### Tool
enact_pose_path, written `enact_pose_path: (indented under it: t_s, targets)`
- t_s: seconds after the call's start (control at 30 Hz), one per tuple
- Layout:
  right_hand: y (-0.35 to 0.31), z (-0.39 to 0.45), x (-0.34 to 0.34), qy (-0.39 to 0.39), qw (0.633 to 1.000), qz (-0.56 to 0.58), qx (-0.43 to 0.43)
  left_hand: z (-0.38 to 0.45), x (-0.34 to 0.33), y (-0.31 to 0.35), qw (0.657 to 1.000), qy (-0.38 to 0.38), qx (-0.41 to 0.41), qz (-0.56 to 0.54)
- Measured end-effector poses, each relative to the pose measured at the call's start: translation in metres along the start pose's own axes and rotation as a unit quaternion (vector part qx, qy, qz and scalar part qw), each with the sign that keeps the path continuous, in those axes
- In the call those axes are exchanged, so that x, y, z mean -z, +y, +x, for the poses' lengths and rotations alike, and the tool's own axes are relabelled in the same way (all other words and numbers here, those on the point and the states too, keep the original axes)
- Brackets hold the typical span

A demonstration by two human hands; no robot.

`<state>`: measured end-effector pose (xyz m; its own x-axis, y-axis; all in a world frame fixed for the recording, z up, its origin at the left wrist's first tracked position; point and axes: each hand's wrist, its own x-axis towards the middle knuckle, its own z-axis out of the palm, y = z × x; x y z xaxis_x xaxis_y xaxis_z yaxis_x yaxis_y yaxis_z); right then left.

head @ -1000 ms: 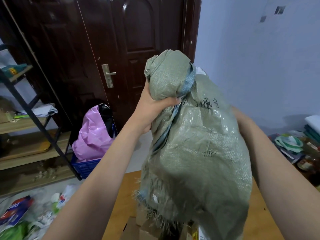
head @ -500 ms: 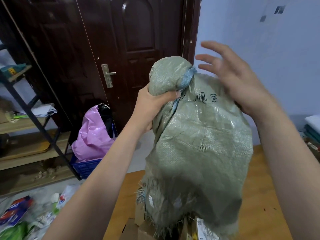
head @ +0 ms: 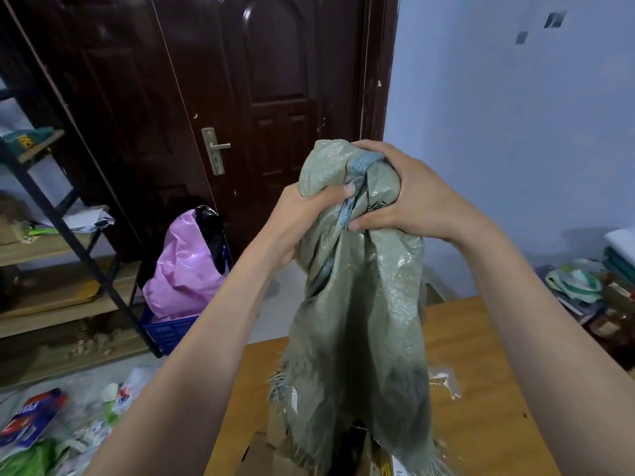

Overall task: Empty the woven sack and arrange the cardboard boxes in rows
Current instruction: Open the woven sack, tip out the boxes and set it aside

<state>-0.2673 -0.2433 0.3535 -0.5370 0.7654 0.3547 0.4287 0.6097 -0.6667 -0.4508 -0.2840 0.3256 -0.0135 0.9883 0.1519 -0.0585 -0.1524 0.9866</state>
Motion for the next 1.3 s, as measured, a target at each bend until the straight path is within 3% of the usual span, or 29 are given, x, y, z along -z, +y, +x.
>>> enact_pose_path:
  t_s: [0.17, 0.43, 0.57, 0.8, 1.0, 1.3]
  targets:
    - [0.005, 0.0, 0.003, 0.073, 0.996, 0.043, -0.032, 0.007, 0.021, -0.01, 0.99, -0.124, 0.026, 0.061]
    - [-0.002, -0.001, 0.018, 0.167, 0.969, 0.162, -0.085, 0.004, 0.032, -0.038, 0.967, -0.186, 0.002, 0.173]
    - [-0.012, 0.003, 0.015, 0.192, 0.956, 0.203, -0.091, -0.003, 0.014, -0.044, 0.98, -0.164, 0.006, 0.109]
    - [-0.015, 0.002, -0.001, 0.219, 0.916, 0.31, -0.131, 0.006, -0.003, -0.036, 0.996, -0.061, -0.057, 0.037]
    - [-0.017, -0.002, -0.004, 0.196, 0.904, 0.344, -0.159, 0.013, 0.001, -0.03, 0.997, 0.027, -0.075, 0.017]
    - [-0.016, -0.007, -0.008, 0.166, 0.9, 0.36, -0.184, 0.013, 0.001, -0.025, 0.995, 0.038, -0.088, 0.011]
